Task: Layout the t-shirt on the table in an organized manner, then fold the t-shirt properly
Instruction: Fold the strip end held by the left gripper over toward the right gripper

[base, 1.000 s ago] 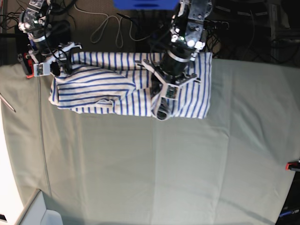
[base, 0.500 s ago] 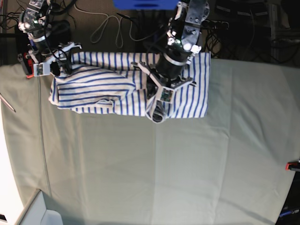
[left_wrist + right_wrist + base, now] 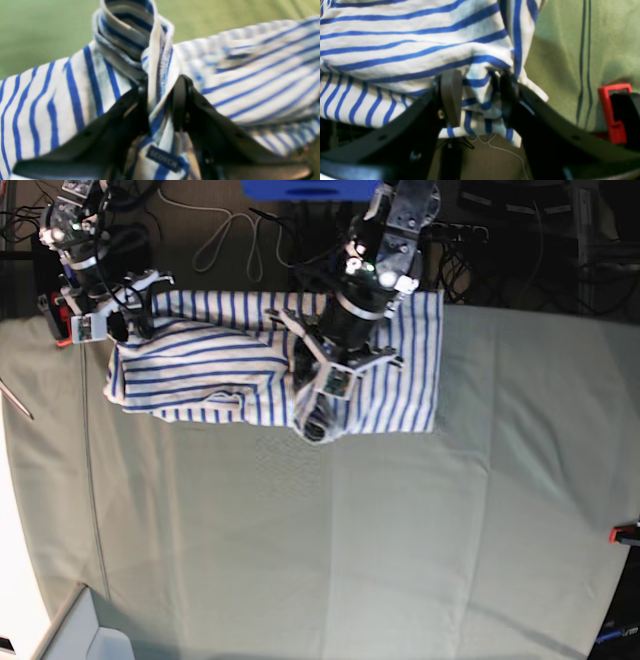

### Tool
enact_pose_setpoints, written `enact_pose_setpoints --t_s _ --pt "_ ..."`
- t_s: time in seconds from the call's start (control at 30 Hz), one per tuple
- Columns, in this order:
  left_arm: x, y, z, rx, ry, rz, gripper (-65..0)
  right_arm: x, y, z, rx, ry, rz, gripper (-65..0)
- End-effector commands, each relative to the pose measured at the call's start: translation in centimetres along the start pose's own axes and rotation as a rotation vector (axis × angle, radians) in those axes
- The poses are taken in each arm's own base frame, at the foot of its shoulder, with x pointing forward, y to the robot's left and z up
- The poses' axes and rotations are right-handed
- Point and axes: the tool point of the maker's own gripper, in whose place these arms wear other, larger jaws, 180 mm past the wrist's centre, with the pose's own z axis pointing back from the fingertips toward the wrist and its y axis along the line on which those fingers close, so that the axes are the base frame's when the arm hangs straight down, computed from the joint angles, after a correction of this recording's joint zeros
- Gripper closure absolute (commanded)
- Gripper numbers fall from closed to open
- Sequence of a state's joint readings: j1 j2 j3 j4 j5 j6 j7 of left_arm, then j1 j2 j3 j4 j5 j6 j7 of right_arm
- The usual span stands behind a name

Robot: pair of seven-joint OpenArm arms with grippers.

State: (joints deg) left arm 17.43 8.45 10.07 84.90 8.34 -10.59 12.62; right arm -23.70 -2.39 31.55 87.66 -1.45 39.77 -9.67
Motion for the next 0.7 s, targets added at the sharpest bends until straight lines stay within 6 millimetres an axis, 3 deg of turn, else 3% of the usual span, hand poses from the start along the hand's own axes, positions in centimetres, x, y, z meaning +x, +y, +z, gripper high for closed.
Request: enact_pose_setpoints --t_s 0.0,0.2,0.43,0.6,0.67 --pt "1.9 -0.8 0.0 -0.019 -0.066 0.008 -14.3 1.2 -0.2 0.2 -0.001 -0.043 0.008 -25.8" --pt "2.0 -0.8 -0.1 -0.02 -0.066 0.01 -24.4 1.2 -0.2 0.2 -0.001 -0.043 0.008 -25.8" --pt "2.2 -0.9 0.1 -0.023 -0.075 0.013 -24.6 1.2 -0.2 0.2 -0.001 -0.043 0.008 -25.8" --pt "5.3 -0.3 1.8 0.003 -0.161 0.014 -24.3 1.2 -0.2 0.2 -0.001 -0.043 0.008 -25.8" --pt "6.9 1.5 2.6 0.051 -0.205 0.013 -24.2 1.2 -0.2 0.2 -0.001 -0.043 0.008 -25.8"
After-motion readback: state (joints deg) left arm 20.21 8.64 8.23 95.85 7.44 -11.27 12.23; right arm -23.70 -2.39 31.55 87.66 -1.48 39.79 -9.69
